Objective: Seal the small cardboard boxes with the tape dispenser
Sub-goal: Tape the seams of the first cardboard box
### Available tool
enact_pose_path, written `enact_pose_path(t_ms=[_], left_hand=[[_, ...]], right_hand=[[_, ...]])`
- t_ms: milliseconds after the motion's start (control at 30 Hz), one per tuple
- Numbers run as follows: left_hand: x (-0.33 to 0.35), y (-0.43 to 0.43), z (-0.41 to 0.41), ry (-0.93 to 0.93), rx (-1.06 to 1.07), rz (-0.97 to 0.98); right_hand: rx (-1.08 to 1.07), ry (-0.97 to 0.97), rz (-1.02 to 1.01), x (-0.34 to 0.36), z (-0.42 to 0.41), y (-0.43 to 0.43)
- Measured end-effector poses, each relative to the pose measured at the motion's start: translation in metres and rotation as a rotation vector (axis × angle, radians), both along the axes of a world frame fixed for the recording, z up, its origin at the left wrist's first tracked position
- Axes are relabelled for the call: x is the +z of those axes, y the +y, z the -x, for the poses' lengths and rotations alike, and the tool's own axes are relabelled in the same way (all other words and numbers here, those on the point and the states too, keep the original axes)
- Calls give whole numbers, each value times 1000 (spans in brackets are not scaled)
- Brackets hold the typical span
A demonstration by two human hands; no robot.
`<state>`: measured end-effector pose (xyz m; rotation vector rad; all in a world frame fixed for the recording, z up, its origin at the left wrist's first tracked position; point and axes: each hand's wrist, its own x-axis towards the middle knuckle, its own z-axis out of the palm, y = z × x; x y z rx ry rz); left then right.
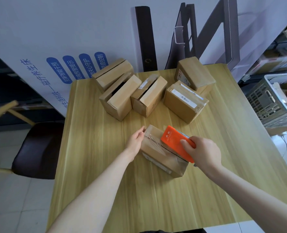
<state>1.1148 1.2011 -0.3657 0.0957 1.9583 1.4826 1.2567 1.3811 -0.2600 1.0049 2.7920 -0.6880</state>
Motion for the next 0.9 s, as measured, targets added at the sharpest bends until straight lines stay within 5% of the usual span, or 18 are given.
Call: enact_pose_path(t_ms=[133,367,733,900], left_hand=[[-13,8,-28,174,258,197],[-7,-23,-18,48,253,-64],[-18,-55,2,769,-95,224],[-5,-55,18,417,-155,284]], right_hand=[[-18,0,16,-2,-1,-1],[-20,-5,7,-3,1,0],[-8,11,7,-5,-1,-1],[-6,25,0,-7,-2,-1]])
